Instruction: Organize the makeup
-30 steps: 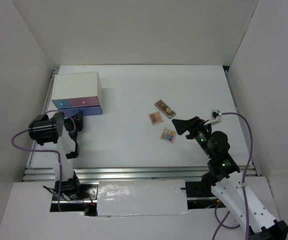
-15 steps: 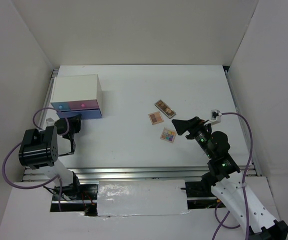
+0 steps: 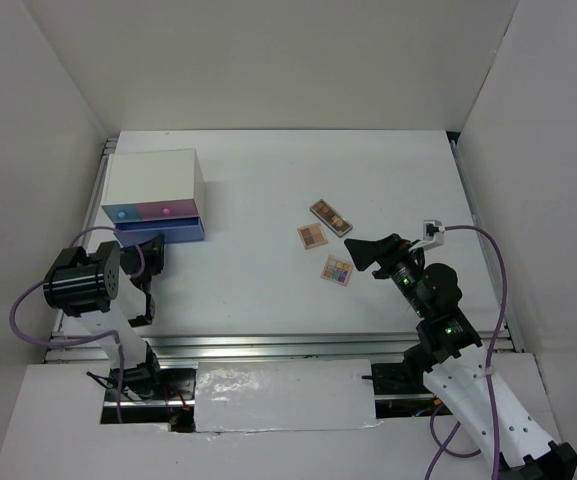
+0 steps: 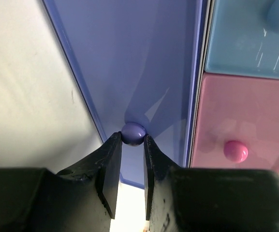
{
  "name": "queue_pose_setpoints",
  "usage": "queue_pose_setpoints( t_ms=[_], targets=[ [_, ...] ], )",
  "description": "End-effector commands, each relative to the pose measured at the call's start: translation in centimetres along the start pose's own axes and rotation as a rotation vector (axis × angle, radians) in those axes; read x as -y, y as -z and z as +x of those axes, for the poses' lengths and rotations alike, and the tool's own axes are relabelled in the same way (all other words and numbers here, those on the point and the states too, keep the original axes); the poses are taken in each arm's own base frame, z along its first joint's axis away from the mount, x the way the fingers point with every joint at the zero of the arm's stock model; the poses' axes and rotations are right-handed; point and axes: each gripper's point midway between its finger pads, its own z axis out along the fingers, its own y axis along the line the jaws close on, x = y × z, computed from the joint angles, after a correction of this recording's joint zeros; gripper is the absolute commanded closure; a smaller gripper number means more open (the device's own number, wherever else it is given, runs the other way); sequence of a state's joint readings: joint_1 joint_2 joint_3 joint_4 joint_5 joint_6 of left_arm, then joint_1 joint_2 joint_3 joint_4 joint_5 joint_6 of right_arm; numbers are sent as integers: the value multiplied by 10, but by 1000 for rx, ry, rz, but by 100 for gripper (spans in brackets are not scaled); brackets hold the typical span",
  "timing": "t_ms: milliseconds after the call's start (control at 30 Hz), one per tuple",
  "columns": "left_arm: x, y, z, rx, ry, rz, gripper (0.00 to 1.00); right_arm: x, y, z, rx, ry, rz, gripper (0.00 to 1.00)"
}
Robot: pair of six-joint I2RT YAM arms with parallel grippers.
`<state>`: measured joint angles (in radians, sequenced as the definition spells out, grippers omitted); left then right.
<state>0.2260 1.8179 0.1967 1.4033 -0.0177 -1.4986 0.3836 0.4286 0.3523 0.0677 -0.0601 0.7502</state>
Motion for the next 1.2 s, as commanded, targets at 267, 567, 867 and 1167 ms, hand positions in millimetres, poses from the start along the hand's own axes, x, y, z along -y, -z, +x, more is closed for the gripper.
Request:
queue_pose_setpoints(
  t_ms=[267, 567, 867, 1167],
  targets=[
    [0, 28, -7, 30, -87, -16, 100, -9, -2, -7, 28, 9, -43, 0],
    [-11, 53, -8, 43, -102, -43, 100, -11, -2, -6, 25, 6, -48, 0],
    [-23, 74, -4, 32, -106, -53, 100, -11, -2, -6, 25, 5, -50, 0],
    [-36, 84, -9, 59, -149, -109, 100, -12, -1, -6, 21, 2, -58, 0]
  ],
)
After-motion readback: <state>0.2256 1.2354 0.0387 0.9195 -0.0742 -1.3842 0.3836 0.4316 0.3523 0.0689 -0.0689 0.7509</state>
